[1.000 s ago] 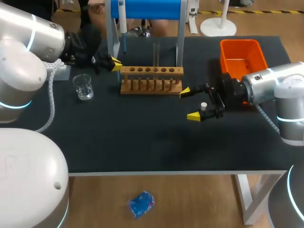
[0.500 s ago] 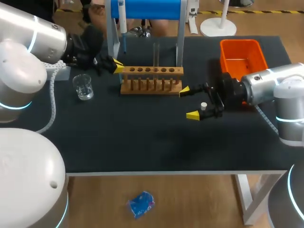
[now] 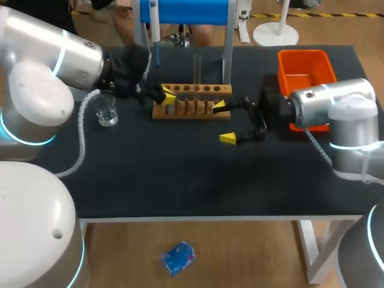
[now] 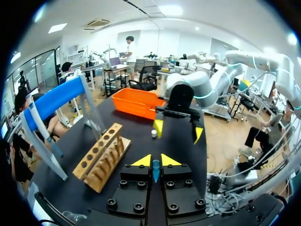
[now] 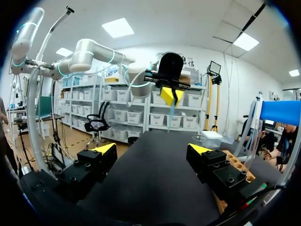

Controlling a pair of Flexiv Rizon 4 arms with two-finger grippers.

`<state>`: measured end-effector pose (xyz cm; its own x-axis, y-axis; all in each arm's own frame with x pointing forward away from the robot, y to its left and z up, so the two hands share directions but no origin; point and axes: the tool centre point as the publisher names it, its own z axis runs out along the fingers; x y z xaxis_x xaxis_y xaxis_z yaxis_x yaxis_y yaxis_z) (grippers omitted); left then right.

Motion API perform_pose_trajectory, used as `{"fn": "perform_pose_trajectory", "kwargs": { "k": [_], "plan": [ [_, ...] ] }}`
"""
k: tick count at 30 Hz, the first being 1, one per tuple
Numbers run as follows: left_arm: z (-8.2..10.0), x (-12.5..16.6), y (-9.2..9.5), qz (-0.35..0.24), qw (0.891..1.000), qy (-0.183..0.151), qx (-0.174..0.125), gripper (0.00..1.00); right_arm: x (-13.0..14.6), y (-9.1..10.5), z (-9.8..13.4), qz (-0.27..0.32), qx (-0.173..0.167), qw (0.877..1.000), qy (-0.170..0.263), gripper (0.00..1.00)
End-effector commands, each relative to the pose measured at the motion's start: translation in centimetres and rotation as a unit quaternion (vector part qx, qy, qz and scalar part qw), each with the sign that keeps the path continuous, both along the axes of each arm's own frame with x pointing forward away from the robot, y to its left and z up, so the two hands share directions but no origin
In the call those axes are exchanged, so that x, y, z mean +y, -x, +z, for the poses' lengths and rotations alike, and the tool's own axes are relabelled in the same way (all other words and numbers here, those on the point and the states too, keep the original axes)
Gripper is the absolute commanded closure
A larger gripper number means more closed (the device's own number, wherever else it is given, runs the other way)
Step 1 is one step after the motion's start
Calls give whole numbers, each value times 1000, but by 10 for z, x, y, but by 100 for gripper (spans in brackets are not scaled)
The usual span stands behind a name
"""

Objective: Invert the test tube, pick up the pipette, mount the tip to pipette, aspirate from beaker and dispense into the tube, eject the tip, return the pipette, and cap with the stopper.

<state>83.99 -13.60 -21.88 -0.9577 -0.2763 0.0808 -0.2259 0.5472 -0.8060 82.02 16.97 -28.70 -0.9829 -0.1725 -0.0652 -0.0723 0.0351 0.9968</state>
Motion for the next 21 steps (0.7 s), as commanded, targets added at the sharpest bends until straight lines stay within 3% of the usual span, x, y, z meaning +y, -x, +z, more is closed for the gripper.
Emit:
{"fn": "perform_pose_trajectory", "kwargs": {
  "k": [1,3,5,21],
  "plan": [
    [-7,-24,6,-5,1000,-11,-3,100,6,-5,-4,8,0,1000,-15,0],
    [-9,-34,10,-19,1000,7,4,100,6,-5,-4,8,0,1000,-15,0],
    [-12,-42,12,-19,1000,-6,-2,100,6,-5,-4,8,0,1000,-15,0],
    [-23,-70,16,-33,999,-6,-3,100,6,-5,-4,8,0,1000,-15,0]
  ]
}}
